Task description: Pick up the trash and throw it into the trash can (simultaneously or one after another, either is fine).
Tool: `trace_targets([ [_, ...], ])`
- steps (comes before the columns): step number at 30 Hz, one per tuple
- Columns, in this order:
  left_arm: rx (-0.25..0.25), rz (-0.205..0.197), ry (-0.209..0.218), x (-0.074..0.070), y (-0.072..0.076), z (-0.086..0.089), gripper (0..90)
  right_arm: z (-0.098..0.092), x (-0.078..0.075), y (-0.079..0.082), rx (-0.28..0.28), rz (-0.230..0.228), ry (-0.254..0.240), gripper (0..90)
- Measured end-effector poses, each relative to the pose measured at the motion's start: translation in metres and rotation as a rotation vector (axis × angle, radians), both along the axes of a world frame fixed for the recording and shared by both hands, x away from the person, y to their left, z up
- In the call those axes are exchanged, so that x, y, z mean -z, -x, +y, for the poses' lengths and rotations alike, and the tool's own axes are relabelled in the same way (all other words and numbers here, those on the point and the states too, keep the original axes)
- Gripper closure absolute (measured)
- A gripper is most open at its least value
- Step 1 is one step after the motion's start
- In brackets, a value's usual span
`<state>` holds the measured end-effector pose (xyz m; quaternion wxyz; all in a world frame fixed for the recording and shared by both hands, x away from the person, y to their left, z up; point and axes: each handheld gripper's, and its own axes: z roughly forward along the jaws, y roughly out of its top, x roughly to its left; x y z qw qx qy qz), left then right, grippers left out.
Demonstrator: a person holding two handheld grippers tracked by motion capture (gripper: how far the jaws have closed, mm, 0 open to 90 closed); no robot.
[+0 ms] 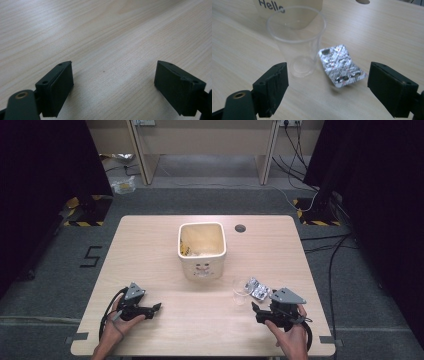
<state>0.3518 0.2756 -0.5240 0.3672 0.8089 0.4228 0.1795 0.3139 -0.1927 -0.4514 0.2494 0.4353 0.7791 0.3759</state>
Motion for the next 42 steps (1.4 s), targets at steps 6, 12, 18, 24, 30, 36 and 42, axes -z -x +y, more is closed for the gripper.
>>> trace_targets([
  [6,0.001,0.001,0.000,0.000,0.000,0.000,14.3,0.006,-0.011,-0.009,-0.020,-0.017,0.002,20.1],
  [12,0.001,0.001,0.000,0.000,0.000,0.000,14.3,0.011,-0.016,-0.023,-0.041,-0.023,-0.024,24.3],
  [18,0.001,0.001,0.000,0.000,0.000,0.000,14.3,0.012,-0.019,-0.033,-0.048,-0.015,-0.041,27.2],
  [24,0.001,0.001,0.000,0.000,0.000,0.000,14.3,0.015,-0.018,-0.046,-0.049,-0.004,-0.034,31.9],
  [30,0.001,0.002,-0.001,0.000,0.000,0.000,14.3,0.020,-0.016,-0.055,-0.065,0.008,-0.018,38.3],
  [36,0.000,0.002,0.000,0.000,0.000,0.000,14.4,0.020,-0.012,-0.063,-0.066,0.029,-0.016,41.7],
  [42,0.000,0.001,0.001,0.000,0.000,0.000,14.4,0.021,-0.008,-0.067,-0.071,0.045,0.004,47.6],
])
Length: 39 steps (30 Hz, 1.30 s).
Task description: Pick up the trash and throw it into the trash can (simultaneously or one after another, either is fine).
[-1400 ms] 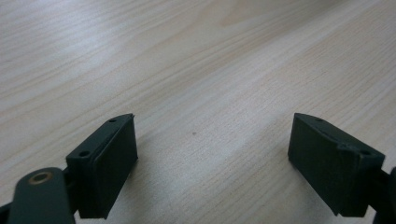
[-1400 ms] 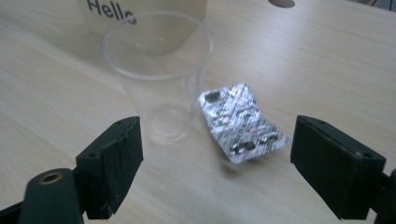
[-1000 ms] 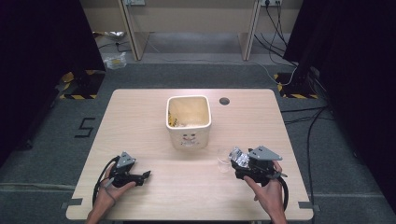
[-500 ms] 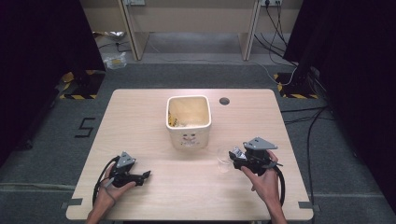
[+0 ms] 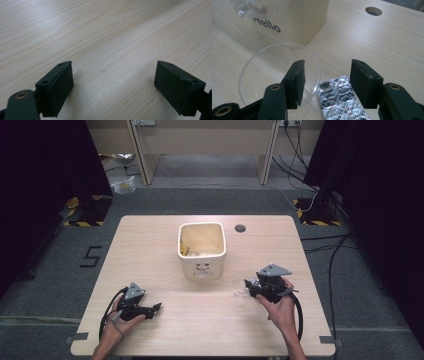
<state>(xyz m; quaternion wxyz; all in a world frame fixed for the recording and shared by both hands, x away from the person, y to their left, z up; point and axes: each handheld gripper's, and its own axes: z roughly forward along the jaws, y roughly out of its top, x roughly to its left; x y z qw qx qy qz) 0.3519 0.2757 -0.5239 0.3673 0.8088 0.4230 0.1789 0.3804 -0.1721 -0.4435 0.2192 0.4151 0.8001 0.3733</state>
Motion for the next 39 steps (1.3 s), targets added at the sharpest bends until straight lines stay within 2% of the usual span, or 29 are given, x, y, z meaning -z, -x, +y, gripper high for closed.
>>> trace_targets([
  [4,0.000,0.001,-0.001,0.000,0.000,0.000,14.5,0.001,0.001,-0.001,-0.007,0.007,0.009,52.1],
  [5,0.000,0.001,-0.001,0.000,0.000,0.000,14.5,0.003,0.002,-0.001,-0.009,-0.004,0.018,55.7],
  [6,0.000,0.001,-0.001,0.000,0.000,0.000,14.5,0.003,0.002,-0.001,-0.009,-0.004,0.018,55.7],
  [9,0.000,0.000,0.000,0.000,0.000,0.000,14.5,0.005,0.004,-0.002,-0.022,0.000,0.035,63.0],
  [12,0.000,-0.001,0.000,0.000,0.000,0.000,14.4,0.005,0.005,-0.002,-0.031,0.014,0.037,66.2],
  [16,0.000,0.000,0.000,0.000,0.000,0.000,14.4,0.008,0.008,-0.001,-0.071,0.042,0.054,75.5],
  [22,0.000,0.000,-0.001,0.000,0.000,0.000,14.4,0.009,0.005,0.002,-0.105,0.039,0.022,81.3],
  [26,0.000,-0.001,0.000,0.000,0.000,0.000,14.4,0.009,-0.001,0.005,-0.122,0.012,0.000,83.7],
  [32,0.001,0.000,-0.001,0.000,0.000,0.000,14.4,0.010,-0.024,0.011,-0.139,-0.063,-0.029,84.0],
  [38,0.000,-0.001,0.000,0.000,0.000,0.000,14.4,0.010,-0.036,0.010,-0.140,-0.095,-0.036,84.0],
  [39,0.000,0.001,-0.001,0.000,0.000,0.000,14.5,0.009,-0.039,0.008,-0.140,-0.101,-0.050,84.0],
])
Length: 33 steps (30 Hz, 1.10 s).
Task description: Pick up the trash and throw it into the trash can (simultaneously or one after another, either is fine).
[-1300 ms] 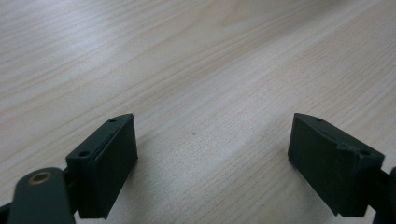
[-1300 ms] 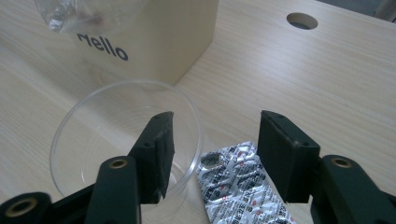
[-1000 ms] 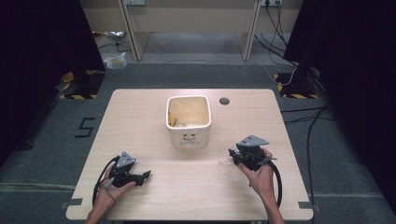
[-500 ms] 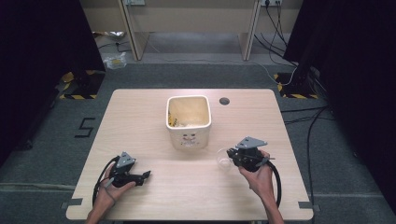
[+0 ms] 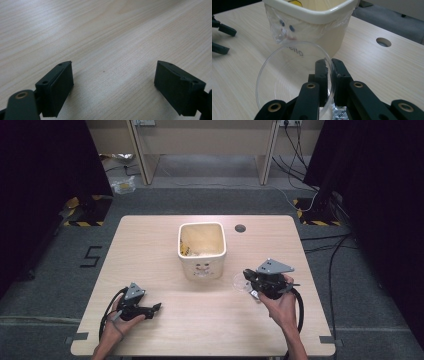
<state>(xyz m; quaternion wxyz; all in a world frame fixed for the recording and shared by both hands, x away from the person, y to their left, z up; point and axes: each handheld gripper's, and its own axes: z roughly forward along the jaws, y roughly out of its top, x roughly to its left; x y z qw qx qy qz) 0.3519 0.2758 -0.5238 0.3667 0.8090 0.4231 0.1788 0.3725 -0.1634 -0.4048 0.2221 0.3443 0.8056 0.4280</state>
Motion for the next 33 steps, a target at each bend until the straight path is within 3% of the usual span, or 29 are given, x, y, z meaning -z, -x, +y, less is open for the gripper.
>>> trace_targets([
  [7,0.000,0.000,0.000,0.000,0.000,0.000,14.5,-0.003,-0.007,-0.006,0.011,-0.013,-0.010,84.0],
  [14,0.000,0.000,0.000,0.000,0.000,0.000,14.5,-0.002,-0.027,-0.013,0.024,-0.055,-0.043,84.0],
  [33,0.001,0.000,0.000,0.000,0.000,0.000,14.6,0.006,-0.076,-0.024,0.024,-0.145,-0.034,84.0],
])
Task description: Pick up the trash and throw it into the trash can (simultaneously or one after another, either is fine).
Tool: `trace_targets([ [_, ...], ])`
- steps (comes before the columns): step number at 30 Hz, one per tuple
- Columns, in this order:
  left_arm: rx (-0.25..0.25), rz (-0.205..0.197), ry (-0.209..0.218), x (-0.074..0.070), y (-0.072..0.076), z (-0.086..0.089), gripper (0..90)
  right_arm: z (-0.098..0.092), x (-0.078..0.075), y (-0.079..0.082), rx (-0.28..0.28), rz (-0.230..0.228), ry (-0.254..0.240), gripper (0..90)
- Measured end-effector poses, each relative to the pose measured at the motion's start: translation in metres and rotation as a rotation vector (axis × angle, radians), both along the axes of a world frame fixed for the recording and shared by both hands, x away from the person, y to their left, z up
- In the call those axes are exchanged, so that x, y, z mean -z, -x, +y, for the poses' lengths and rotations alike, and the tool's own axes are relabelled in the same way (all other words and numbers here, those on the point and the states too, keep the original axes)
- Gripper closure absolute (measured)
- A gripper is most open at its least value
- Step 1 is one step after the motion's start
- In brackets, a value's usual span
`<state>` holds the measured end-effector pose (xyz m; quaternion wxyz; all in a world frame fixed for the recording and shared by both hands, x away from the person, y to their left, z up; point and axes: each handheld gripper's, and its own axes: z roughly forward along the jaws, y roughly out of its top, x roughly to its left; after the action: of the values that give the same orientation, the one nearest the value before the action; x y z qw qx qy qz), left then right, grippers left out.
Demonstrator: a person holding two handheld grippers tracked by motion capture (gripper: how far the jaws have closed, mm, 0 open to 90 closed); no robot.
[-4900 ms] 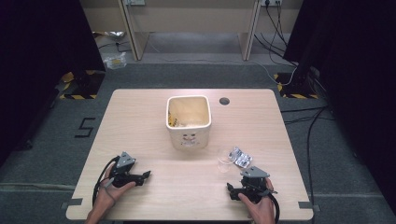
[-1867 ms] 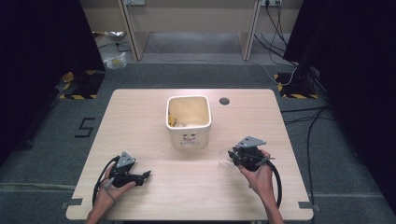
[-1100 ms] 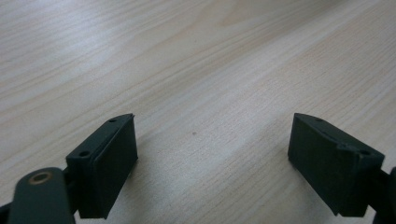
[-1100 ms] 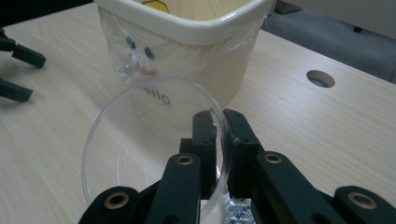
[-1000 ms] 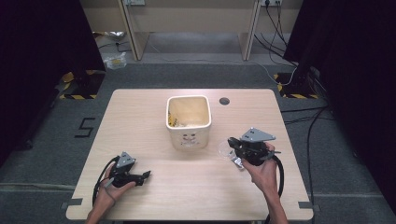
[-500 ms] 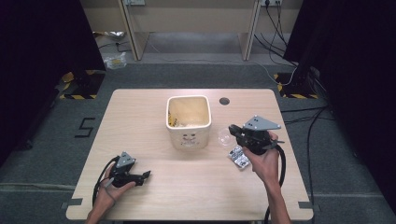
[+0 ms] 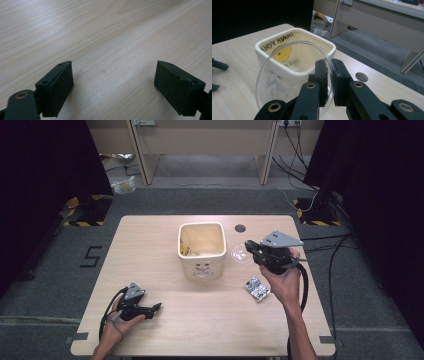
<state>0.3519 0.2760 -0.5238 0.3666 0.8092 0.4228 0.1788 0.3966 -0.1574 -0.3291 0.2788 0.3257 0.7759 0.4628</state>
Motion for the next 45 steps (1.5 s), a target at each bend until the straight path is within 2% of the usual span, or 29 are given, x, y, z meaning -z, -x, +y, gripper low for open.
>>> trace_targets([
  [2,-0.002,0.000,0.003,0.000,0.000,0.000,14.6,0.003,-0.005,-0.002,-0.006,-0.017,-0.001,84.0],
  [9,-0.002,0.002,0.005,0.000,0.000,0.000,14.6,0.016,-0.017,-0.012,-0.020,-0.027,-0.004,83.9],
  [22,-0.002,0.002,0.004,0.000,0.000,0.000,14.7,0.045,-0.024,-0.031,-0.051,-0.034,-0.003,83.7],
  [32,-0.001,0.002,0.004,0.000,0.000,0.000,14.7,0.074,-0.016,-0.050,-0.082,-0.013,0.009,83.5],
  [45,0.000,0.000,0.003,0.000,0.000,0.000,14.6,0.103,0.007,-0.071,-0.108,0.053,0.040,83.2],
])
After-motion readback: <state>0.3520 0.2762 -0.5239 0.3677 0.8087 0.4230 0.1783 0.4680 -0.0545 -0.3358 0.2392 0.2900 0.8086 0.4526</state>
